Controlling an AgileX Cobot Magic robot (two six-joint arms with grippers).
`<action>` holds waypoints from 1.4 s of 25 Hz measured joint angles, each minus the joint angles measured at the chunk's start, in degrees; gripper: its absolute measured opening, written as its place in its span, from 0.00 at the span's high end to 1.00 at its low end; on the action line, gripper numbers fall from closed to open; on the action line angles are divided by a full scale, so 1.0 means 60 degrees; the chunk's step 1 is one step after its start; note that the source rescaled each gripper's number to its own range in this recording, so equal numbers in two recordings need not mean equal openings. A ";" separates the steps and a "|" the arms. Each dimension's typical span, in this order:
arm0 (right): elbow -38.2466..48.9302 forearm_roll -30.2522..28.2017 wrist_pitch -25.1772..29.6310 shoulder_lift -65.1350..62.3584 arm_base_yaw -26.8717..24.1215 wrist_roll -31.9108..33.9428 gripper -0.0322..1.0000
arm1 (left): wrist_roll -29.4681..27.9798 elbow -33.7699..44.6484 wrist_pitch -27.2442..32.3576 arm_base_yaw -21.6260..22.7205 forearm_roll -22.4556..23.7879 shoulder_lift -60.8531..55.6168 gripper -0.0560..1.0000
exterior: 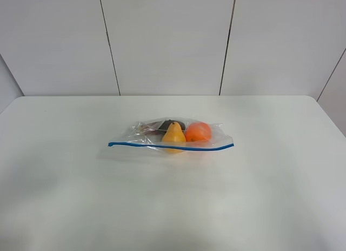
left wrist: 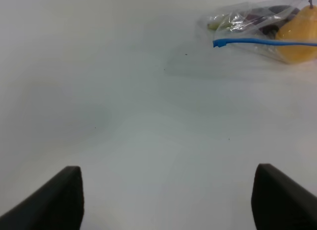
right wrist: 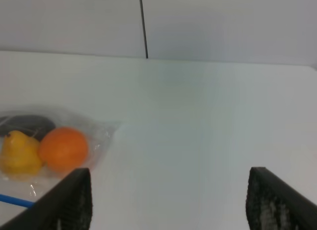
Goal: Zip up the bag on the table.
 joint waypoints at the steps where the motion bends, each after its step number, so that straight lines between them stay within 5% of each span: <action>1: 0.0116 0.0000 0.0118 -0.0242 0.0000 0.0000 0.01 | 0.0000 0.0000 0.0000 0.0000 0.0000 0.0000 0.01; 27: 0.3545 0.0095 0.1280 -0.7710 0.0000 0.0617 0.01 | 0.0000 0.0000 0.0000 0.0000 0.0000 0.0000 0.01; 35: 0.4225 -0.0195 0.1082 -0.8056 0.0021 0.1249 0.01 | 0.0000 0.0000 0.0000 0.0000 0.0000 0.0000 0.01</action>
